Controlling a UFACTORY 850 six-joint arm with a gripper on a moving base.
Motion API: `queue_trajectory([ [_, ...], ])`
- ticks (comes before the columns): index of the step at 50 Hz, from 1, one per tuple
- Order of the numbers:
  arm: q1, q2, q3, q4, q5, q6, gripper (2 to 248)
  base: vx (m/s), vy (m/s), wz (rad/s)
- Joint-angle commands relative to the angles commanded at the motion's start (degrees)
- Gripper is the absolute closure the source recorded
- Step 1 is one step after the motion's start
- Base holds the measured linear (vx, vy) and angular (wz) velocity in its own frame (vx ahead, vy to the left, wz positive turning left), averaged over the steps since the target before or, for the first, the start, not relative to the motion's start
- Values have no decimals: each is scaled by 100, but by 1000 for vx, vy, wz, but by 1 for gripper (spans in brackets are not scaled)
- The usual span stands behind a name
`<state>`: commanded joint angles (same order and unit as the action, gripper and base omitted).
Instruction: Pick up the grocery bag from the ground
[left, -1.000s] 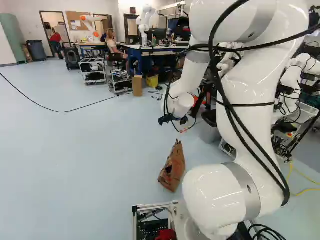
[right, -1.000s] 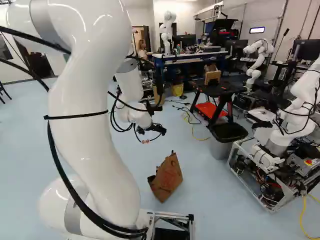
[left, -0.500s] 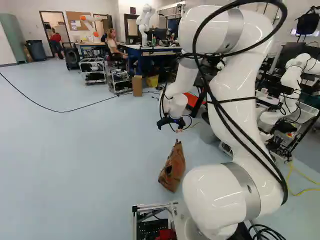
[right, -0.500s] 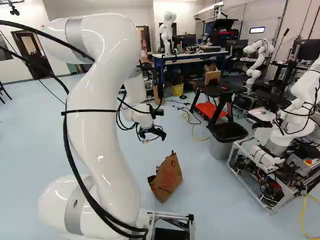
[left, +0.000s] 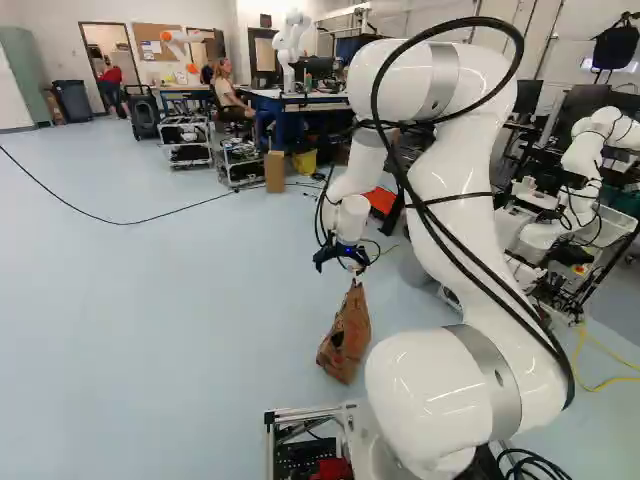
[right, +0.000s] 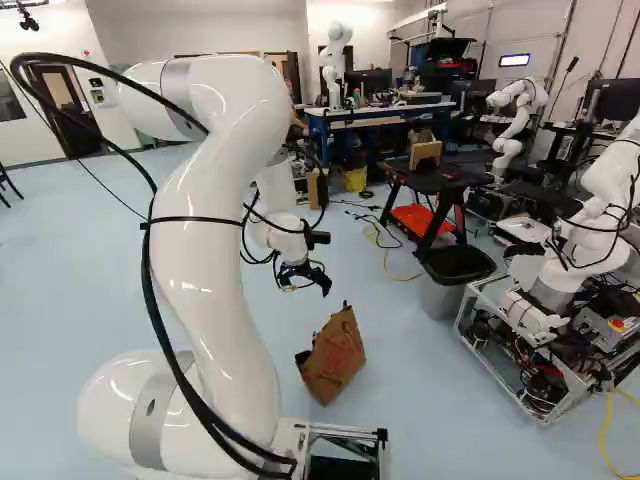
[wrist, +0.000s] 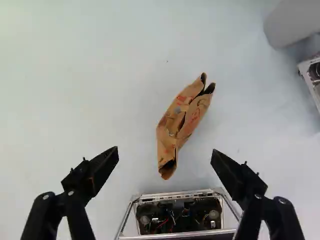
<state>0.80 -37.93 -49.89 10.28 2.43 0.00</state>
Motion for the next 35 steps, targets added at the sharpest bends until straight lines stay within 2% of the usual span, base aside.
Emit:
queue_trajectory([
  [8,0,-183,-102,132,-91,0,3,0,0,0],
  [12,0,-276,-155,197,-108,134,3,0,0,0],
  [19,0,-438,-248,249,-117,593,3,0,0,0],
  [35,0,-807,-469,262,-119,1853,3,0,0,0],
])
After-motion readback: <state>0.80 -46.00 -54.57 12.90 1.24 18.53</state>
